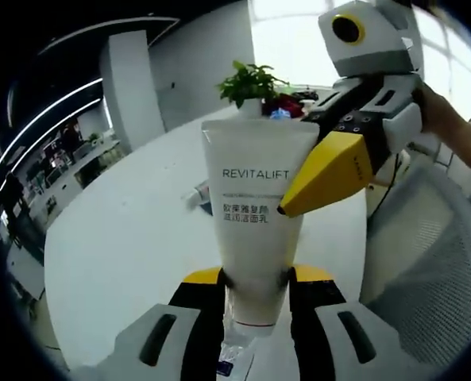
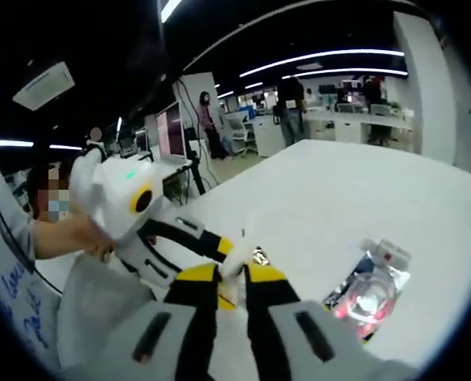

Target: Arrange the skincare products in the storage area until every visible bottle or jar stands upright without overlapping.

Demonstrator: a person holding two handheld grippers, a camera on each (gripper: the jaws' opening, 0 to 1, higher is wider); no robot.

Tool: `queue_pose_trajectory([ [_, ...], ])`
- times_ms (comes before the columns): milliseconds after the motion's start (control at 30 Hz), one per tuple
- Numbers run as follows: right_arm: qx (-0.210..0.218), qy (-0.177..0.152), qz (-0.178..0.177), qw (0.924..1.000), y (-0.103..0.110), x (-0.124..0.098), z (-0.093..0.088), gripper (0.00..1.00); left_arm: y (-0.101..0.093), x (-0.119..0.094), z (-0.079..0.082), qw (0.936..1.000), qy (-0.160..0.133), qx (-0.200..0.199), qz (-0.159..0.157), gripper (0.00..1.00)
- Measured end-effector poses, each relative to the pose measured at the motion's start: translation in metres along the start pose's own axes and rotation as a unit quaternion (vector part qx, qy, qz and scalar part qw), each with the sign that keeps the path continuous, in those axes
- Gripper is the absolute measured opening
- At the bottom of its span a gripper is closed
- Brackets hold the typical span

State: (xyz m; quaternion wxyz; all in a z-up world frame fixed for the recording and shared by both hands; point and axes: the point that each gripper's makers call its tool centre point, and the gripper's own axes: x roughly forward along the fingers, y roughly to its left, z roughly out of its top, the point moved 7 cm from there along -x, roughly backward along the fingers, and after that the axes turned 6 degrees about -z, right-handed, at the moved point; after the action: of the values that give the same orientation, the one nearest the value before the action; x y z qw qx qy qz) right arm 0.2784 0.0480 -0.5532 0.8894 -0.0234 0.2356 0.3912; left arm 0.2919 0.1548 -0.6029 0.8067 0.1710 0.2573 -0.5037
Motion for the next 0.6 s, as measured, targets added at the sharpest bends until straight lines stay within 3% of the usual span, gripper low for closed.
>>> queue_pose_trajectory([
  [600,0.029,0.006,-0.01,0.9995,-0.002,0.003,-0.015,0.09,-0.007,0.015,-0.011,0.9993,0.016,-0.034,-0.001,0.28],
])
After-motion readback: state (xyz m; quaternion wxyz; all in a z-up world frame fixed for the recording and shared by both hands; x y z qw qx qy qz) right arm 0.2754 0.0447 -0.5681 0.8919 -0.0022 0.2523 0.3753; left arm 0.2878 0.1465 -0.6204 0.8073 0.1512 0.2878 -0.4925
